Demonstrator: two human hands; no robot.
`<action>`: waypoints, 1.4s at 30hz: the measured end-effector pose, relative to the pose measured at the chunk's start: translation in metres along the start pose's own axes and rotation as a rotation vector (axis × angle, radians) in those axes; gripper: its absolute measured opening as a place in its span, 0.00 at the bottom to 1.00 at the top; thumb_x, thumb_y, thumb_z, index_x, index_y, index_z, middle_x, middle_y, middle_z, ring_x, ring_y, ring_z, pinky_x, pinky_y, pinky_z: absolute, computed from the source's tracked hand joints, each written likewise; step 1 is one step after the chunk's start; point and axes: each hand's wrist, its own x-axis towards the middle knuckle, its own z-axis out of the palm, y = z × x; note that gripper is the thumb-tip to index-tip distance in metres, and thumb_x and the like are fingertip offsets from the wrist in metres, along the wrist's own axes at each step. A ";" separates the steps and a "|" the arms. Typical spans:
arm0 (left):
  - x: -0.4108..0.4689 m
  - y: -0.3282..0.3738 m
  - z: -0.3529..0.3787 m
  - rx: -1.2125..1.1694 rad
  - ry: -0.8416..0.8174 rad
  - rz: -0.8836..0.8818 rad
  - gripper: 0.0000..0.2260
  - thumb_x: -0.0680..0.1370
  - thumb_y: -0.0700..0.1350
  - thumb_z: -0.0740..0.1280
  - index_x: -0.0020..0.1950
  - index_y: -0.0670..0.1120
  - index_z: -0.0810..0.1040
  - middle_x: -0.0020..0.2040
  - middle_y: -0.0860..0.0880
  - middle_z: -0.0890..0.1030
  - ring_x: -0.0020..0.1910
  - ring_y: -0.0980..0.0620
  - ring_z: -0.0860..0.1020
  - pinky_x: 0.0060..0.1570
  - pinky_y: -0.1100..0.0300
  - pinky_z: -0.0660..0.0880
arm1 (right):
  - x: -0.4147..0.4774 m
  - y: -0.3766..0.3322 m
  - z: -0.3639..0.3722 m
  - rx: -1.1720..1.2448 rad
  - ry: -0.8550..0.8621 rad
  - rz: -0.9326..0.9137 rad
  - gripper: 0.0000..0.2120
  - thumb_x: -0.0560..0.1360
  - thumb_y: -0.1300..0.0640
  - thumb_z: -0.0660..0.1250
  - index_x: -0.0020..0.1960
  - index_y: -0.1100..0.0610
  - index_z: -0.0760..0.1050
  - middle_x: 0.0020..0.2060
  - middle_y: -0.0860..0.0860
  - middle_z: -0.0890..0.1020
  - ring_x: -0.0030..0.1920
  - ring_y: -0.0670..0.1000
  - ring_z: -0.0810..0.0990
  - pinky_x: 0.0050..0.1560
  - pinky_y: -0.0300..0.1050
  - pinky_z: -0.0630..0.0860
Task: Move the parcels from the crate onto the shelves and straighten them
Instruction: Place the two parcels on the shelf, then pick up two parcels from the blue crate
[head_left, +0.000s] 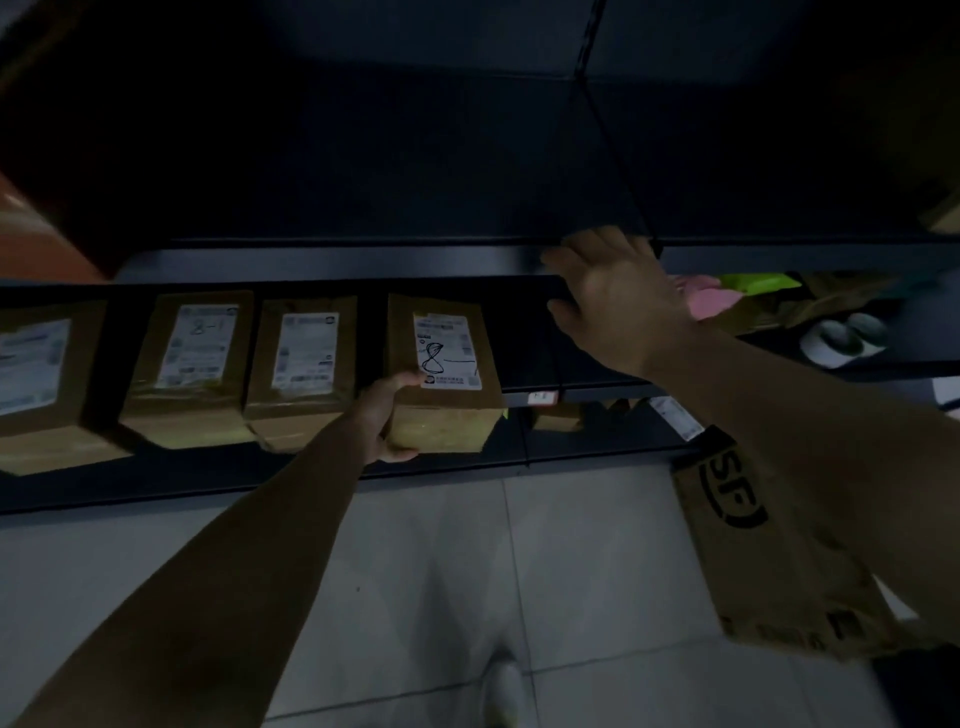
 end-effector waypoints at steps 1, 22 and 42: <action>0.009 0.003 0.002 -0.011 0.002 -0.004 0.22 0.70 0.52 0.72 0.60 0.48 0.69 0.52 0.43 0.73 0.50 0.42 0.72 0.59 0.39 0.72 | 0.001 0.004 0.007 0.009 0.041 -0.017 0.18 0.69 0.62 0.71 0.57 0.68 0.78 0.51 0.65 0.80 0.53 0.68 0.77 0.52 0.61 0.73; -0.105 0.068 0.072 0.869 0.030 0.536 0.15 0.77 0.41 0.64 0.63 0.41 0.73 0.57 0.46 0.76 0.56 0.48 0.75 0.52 0.61 0.71 | 0.002 0.003 -0.093 0.038 0.152 0.080 0.20 0.69 0.59 0.69 0.59 0.65 0.78 0.50 0.61 0.82 0.52 0.65 0.78 0.51 0.58 0.73; -0.559 0.063 0.194 1.327 -0.165 2.511 0.07 0.74 0.40 0.64 0.50 0.40 0.77 0.45 0.39 0.80 0.46 0.37 0.77 0.49 0.46 0.69 | -0.289 -0.112 -0.440 -0.683 0.188 0.950 0.19 0.69 0.59 0.70 0.59 0.62 0.76 0.54 0.60 0.80 0.56 0.64 0.76 0.54 0.57 0.71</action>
